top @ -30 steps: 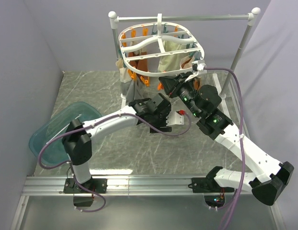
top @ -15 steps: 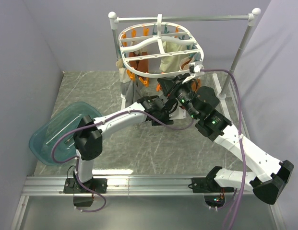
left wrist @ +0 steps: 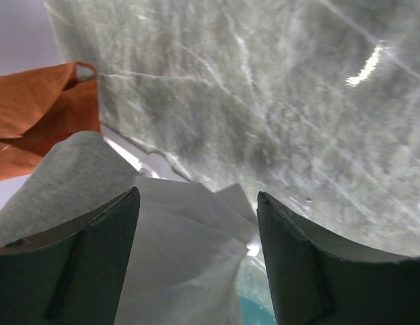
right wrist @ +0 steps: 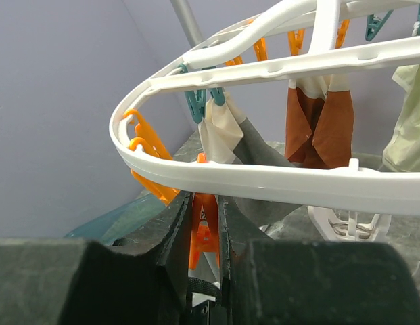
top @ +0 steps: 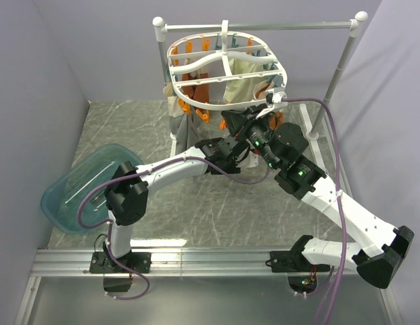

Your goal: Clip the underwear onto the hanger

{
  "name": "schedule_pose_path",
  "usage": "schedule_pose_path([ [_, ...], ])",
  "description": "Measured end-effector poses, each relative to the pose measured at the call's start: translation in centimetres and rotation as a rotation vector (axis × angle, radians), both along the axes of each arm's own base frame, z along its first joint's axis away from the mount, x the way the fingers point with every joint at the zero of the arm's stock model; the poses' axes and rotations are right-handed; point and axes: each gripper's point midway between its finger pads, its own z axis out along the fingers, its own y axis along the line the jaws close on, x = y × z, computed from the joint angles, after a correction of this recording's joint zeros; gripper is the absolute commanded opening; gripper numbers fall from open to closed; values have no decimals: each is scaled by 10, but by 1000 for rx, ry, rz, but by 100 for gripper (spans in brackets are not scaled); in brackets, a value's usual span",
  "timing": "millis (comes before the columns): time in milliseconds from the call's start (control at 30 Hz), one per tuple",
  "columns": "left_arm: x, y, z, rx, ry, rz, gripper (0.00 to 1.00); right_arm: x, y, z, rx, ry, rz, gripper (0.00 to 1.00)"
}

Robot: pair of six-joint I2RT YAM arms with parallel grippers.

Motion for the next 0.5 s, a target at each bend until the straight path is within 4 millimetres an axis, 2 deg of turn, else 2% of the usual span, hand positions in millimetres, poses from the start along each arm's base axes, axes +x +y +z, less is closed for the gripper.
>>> schedule_pose_path([
  [267, 20, 13, 4, 50, -67, 20, 77, 0, 0, 0, -1, 0, 0, 0],
  [500, 34, 25, -7, 122, -65, 42, 84, 0, 0, -1, -1, 1, 1, 0],
])
